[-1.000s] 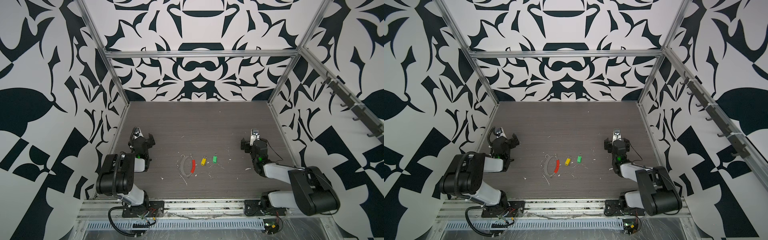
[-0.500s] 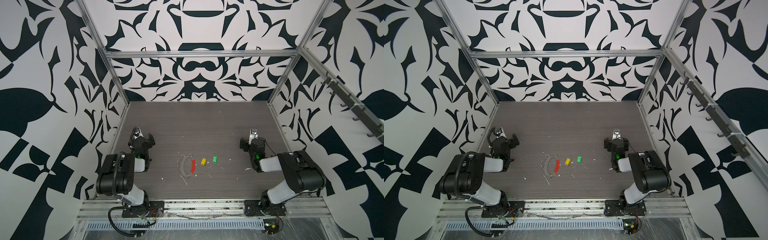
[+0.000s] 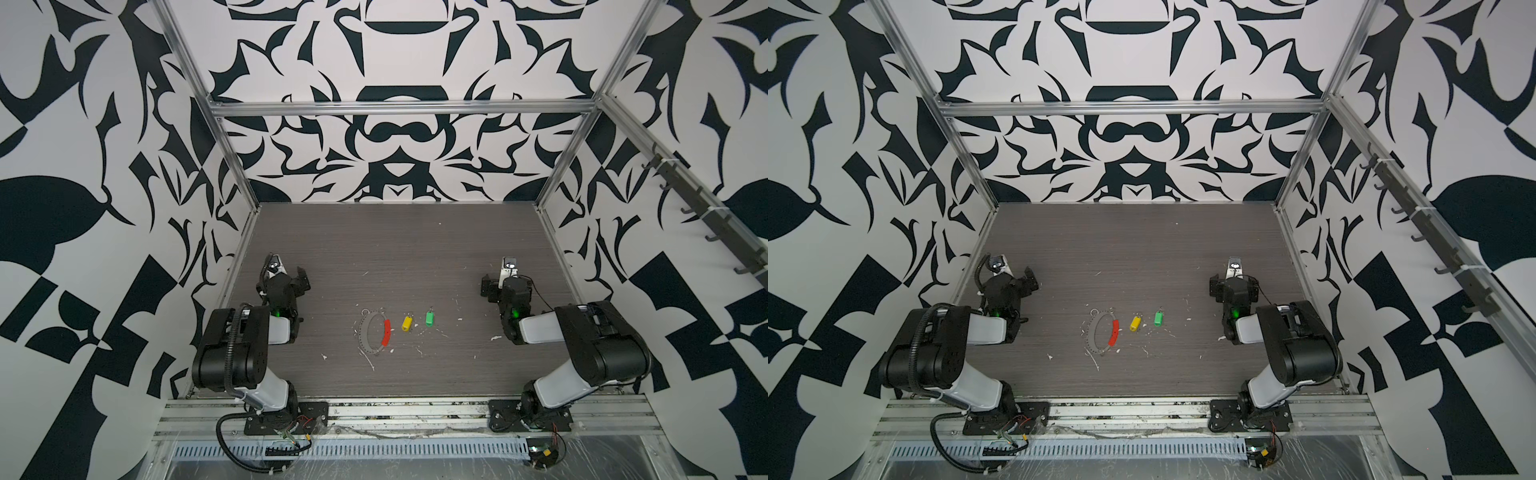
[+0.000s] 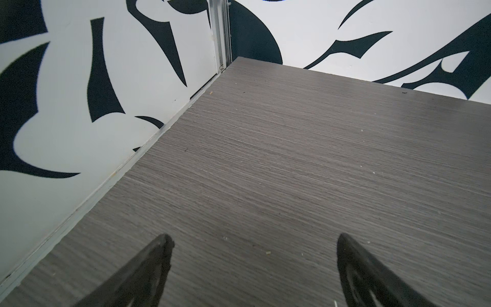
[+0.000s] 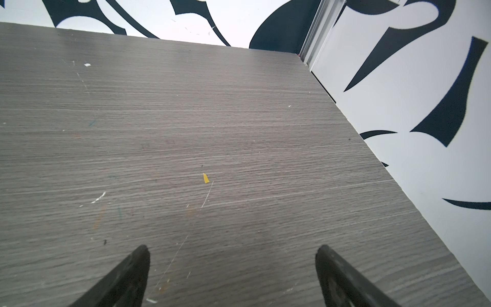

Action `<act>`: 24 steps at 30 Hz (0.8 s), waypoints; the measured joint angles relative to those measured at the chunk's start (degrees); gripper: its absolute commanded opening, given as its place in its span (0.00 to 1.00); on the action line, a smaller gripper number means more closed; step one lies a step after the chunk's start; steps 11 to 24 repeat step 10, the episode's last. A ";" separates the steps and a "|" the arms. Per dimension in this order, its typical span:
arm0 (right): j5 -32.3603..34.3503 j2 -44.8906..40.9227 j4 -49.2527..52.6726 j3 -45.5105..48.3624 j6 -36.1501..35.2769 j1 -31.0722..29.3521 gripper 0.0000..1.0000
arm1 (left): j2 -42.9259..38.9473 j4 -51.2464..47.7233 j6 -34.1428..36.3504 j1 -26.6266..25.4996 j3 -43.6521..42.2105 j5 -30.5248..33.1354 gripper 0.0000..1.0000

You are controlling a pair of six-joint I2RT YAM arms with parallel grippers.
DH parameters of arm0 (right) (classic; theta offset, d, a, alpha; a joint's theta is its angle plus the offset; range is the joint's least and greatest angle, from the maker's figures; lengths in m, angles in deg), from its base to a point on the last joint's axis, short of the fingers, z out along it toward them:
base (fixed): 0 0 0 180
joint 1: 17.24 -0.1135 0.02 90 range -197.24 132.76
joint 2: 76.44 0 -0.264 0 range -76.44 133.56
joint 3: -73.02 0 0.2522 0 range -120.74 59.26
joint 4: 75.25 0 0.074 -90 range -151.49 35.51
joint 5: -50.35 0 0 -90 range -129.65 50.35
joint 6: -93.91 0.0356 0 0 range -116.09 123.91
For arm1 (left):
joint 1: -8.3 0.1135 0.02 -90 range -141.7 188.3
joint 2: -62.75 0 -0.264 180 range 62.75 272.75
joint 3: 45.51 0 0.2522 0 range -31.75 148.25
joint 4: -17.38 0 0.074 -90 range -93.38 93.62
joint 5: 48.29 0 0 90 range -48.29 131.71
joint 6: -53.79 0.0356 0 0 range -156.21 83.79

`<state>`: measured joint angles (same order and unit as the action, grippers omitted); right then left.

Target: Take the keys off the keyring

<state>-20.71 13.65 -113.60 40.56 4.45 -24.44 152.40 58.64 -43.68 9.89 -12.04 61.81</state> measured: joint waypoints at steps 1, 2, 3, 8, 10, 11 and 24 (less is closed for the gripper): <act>0.02 0.00 0.00 0.00 0.02 0.00 1.00 | 0.00 0.02 0.00 0.00 0.00 0.00 0.99; 0.07 0.00 -0.02 0.00 0.11 0.00 1.00 | 0.00 0.00 0.00 0.00 0.00 0.00 0.99; 0.11 0.00 -0.02 0.00 0.13 0.00 1.00 | 0.00 0.02 0.00 0.00 0.00 0.00 0.99; 0.15 0.00 0.00 0.00 0.37 0.00 1.00 | 0.00 0.02 0.00 0.00 0.00 0.00 0.99; 0.15 0.00 -0.02 0.00 0.39 0.00 1.00 | 0.00 0.02 0.00 0.00 0.00 0.00 0.99; 0.15 0.00 -0.02 0.00 0.39 0.00 1.00 | 0.00 0.02 0.00 0.00 0.00 0.00 0.99; 0.15 0.00 -0.02 0.00 0.39 0.00 1.00 | 0.00 0.02 0.00 0.00 0.00 0.00 0.99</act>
